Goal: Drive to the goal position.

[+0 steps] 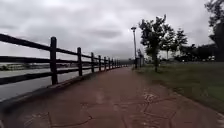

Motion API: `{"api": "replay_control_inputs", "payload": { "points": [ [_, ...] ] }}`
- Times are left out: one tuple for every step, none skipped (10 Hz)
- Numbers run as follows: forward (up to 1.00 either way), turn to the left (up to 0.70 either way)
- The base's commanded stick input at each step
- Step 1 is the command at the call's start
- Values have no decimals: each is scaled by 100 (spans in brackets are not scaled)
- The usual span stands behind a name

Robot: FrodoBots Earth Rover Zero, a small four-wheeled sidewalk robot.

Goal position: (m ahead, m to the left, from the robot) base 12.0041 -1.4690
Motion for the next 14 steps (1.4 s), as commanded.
{"api": "replay_control_inputs", "payload": {
  "points": [
    [100,0],
    [100,0],
    [100,0],
    [100,0],
    [100,0],
    [100,0],
    [100,0],
    [100,0],
    [100,0],
    [100,0],
    [100,0],
    [100,-15],
    [100,-40],
    [100,-33]
  ]
}}
